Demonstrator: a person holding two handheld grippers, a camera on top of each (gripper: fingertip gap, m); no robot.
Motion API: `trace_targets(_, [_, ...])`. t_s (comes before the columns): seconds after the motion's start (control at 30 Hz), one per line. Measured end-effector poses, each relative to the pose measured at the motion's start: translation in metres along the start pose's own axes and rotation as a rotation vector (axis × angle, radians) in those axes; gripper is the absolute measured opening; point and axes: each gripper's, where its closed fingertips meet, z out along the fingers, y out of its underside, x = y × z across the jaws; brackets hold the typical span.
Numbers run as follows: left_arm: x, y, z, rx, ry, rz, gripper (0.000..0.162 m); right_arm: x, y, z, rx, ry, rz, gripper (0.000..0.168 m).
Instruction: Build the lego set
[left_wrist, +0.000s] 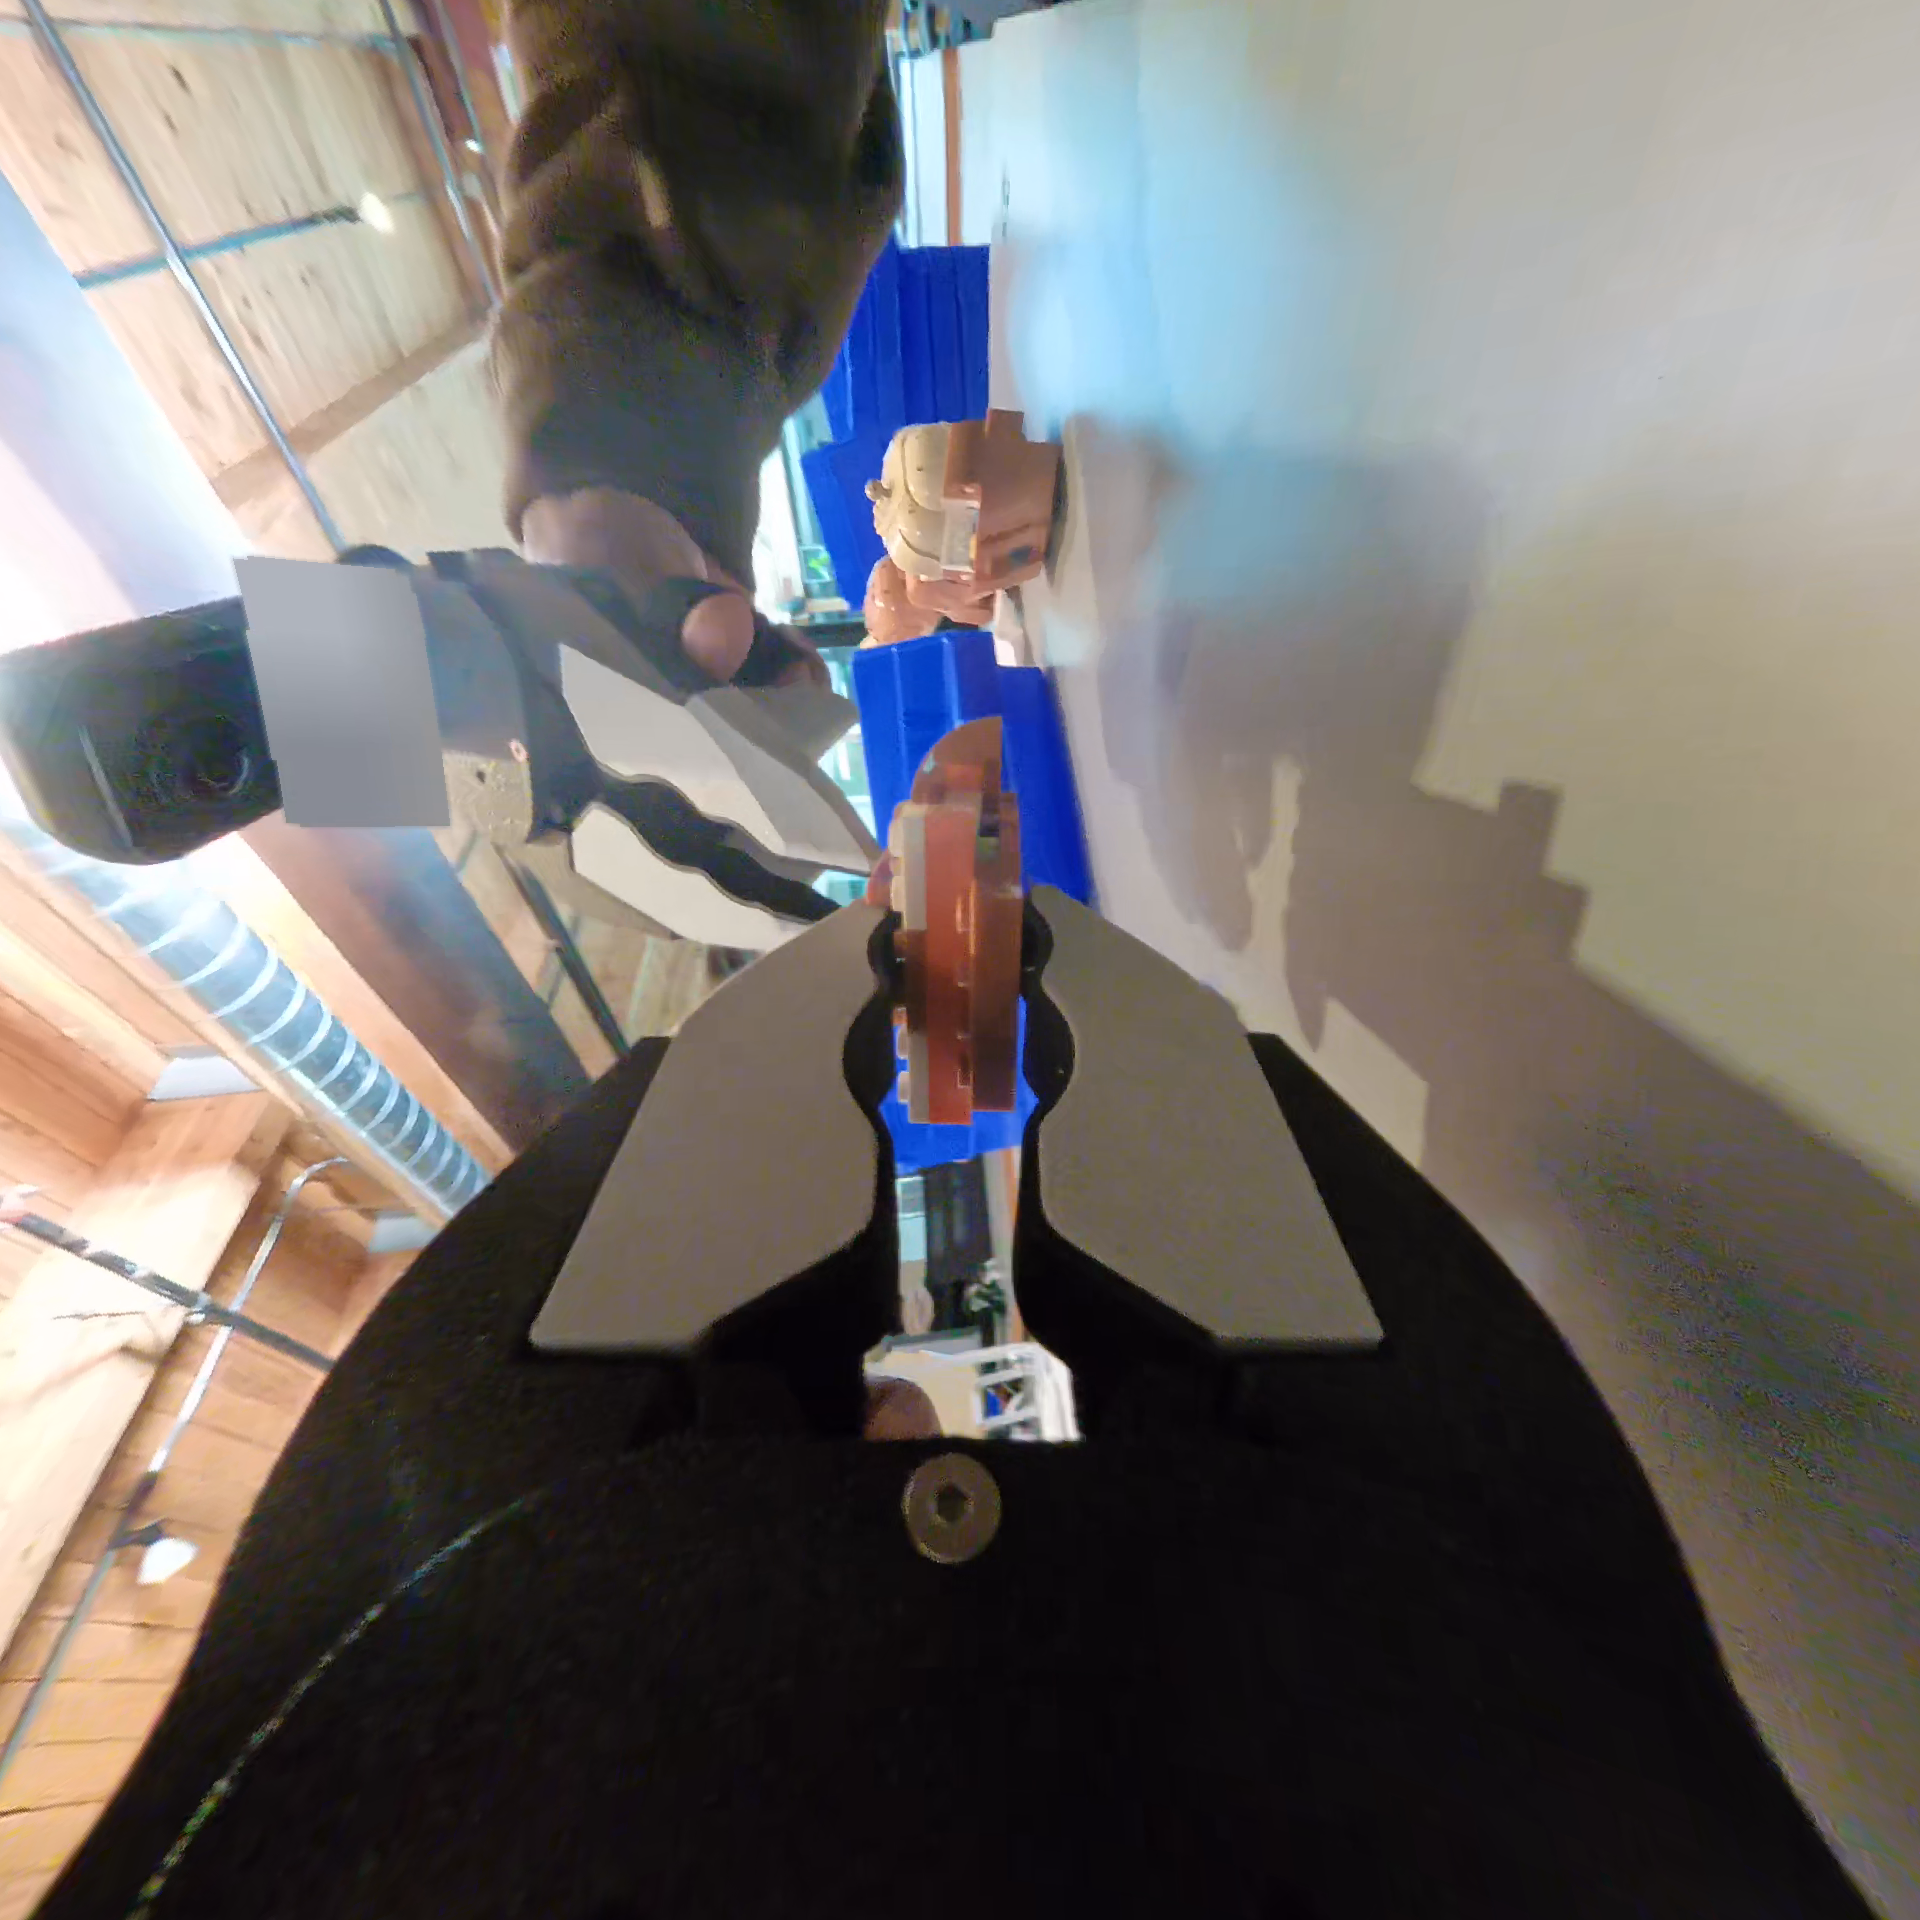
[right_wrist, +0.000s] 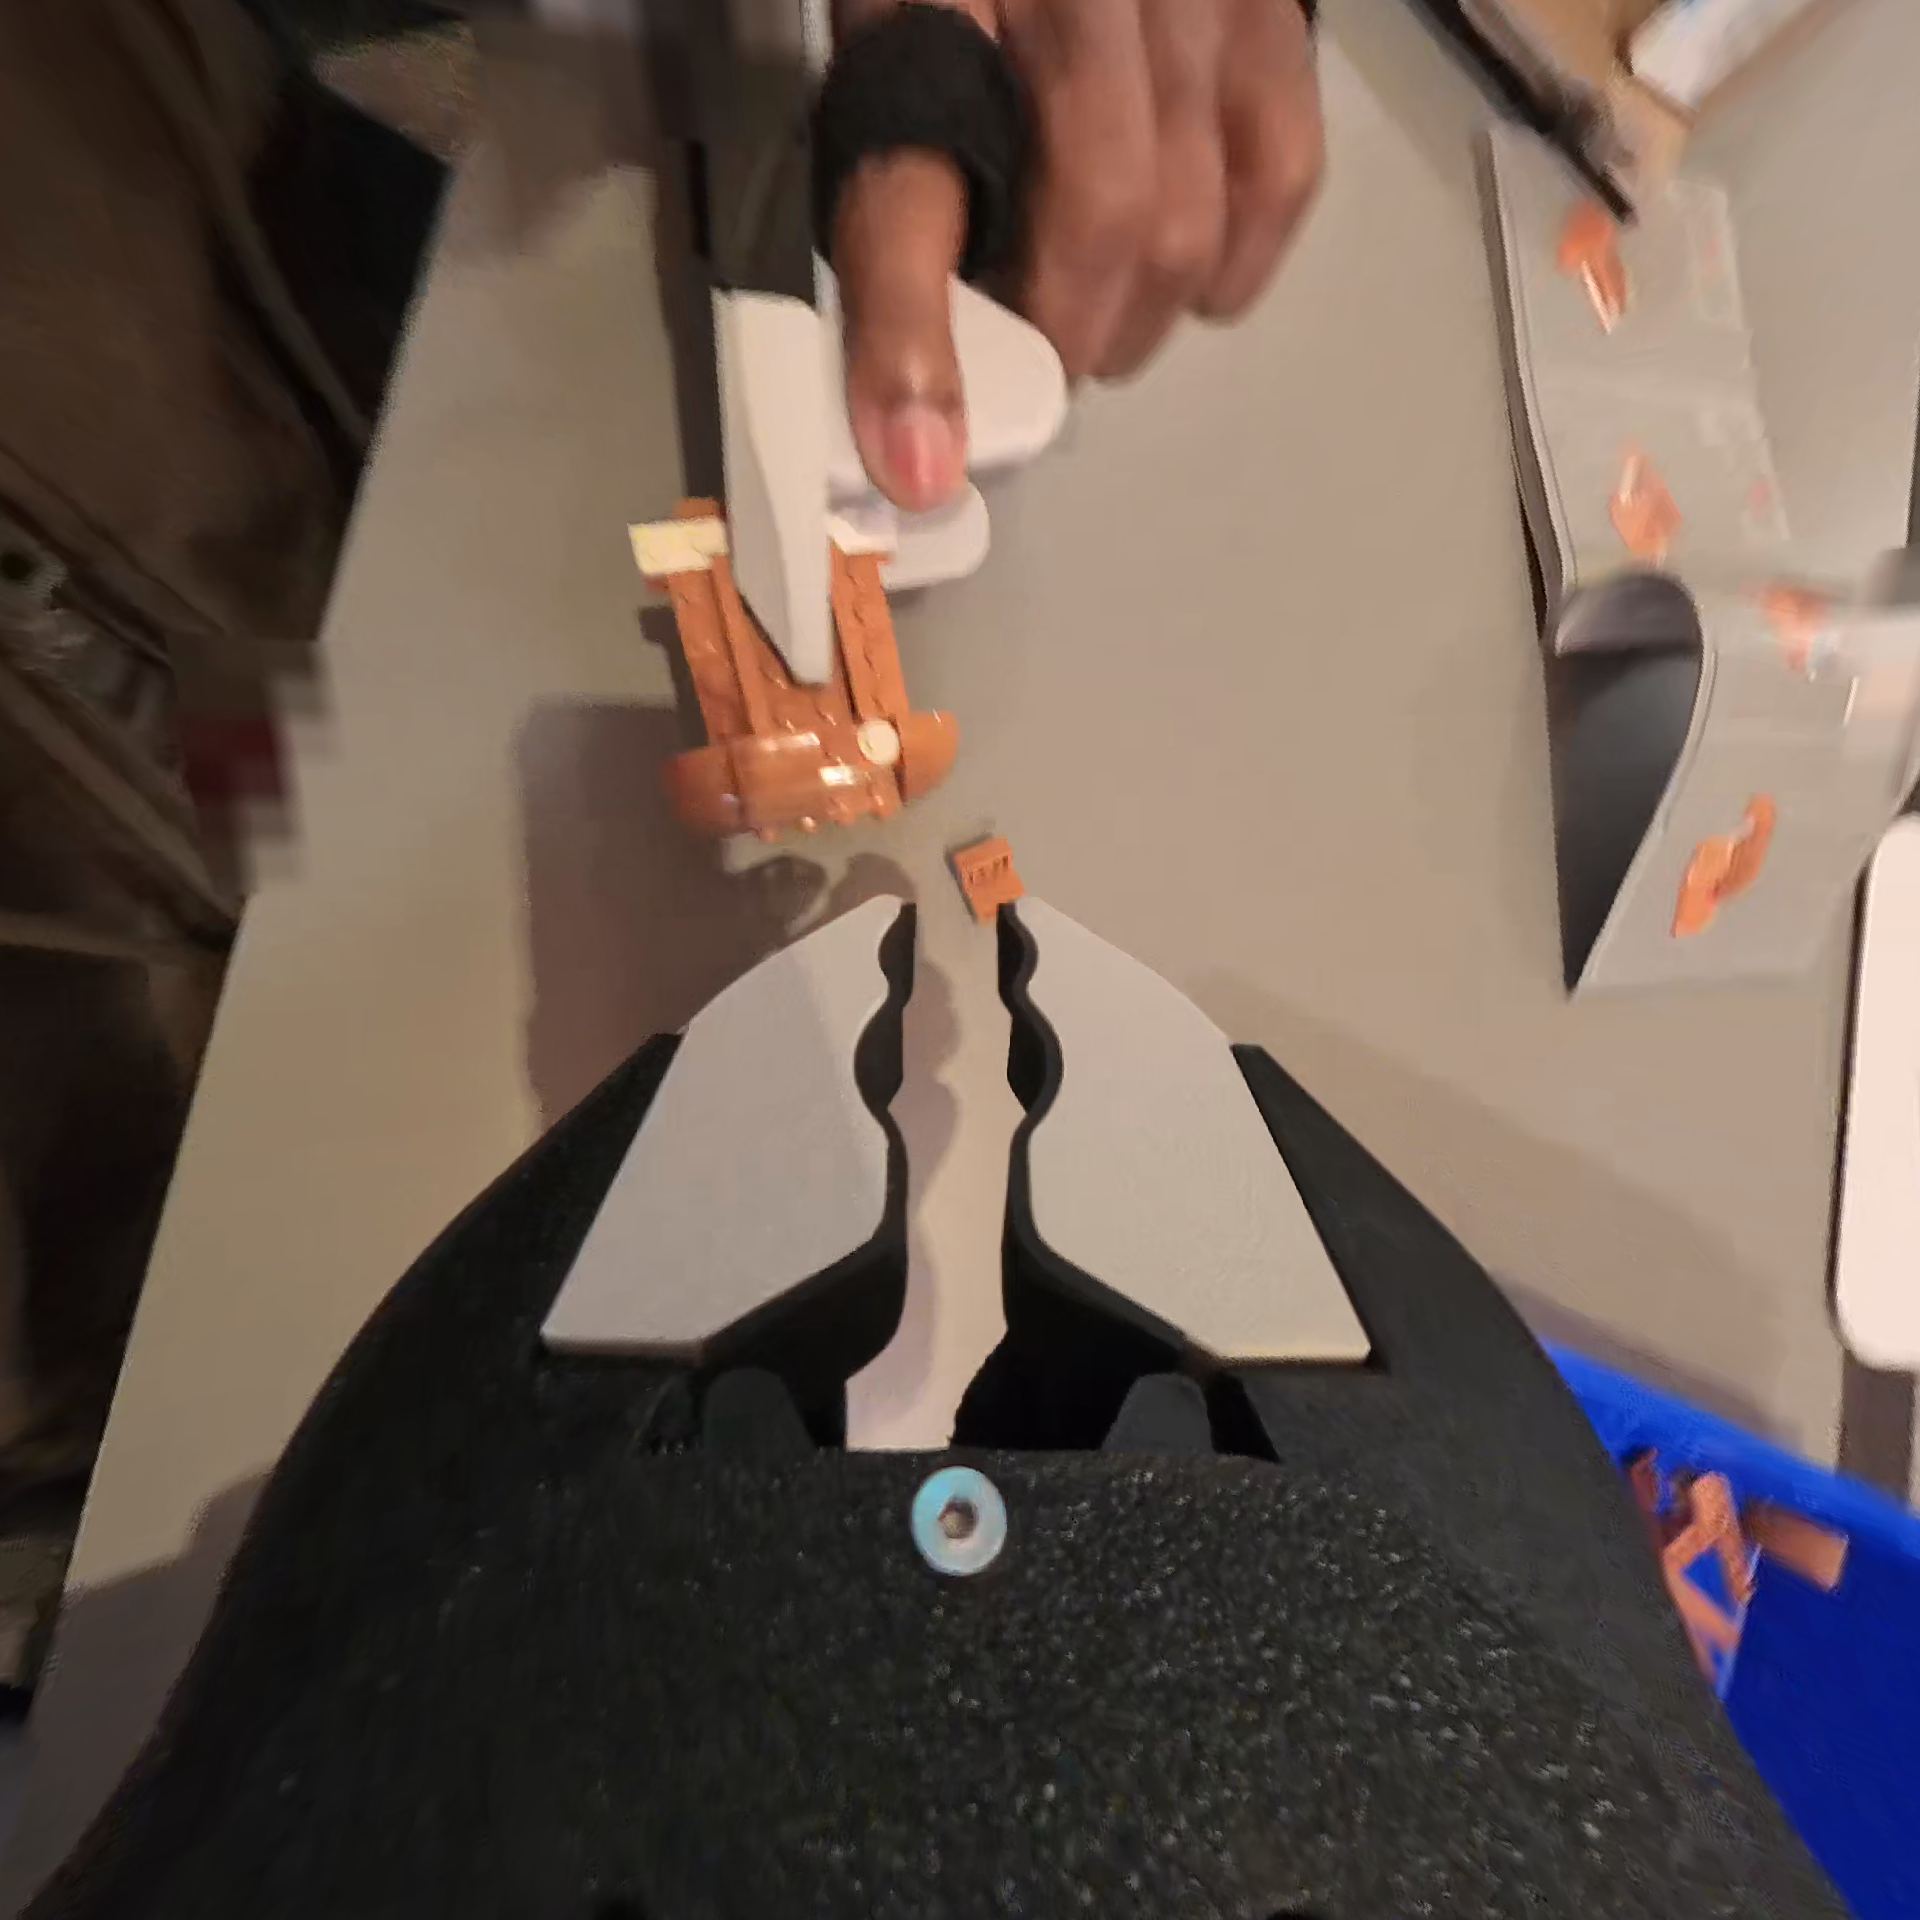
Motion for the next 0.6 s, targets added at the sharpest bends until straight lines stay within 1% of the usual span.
trace_targets(0.13, [0.015, 0.008, -0.002, -0.008, 0.081, -0.059, 0.02, 0.007, 0.023, 0.019, -0.047, 0.027, 0.145, 0.023])
trace_targets(0.23, [0.019, 0.013, -0.004, -0.017, 0.096, -0.078, 0.02, 0.009, 0.03, 0.038, -0.057, -0.009, 0.203, 0.028])
trace_targets(0.4, [0.024, 0.02, -0.007, -0.04, 0.12, -0.091, 0.02, 0.01, 0.036, 0.062, -0.082, -0.078, 0.209, 0.03])
trace_targets(0.6, [0.03, 0.025, -0.008, -0.05, 0.146, -0.108, 0.02, 0.011, 0.034, 0.075, -0.1, -0.096, 0.193, 0.028])
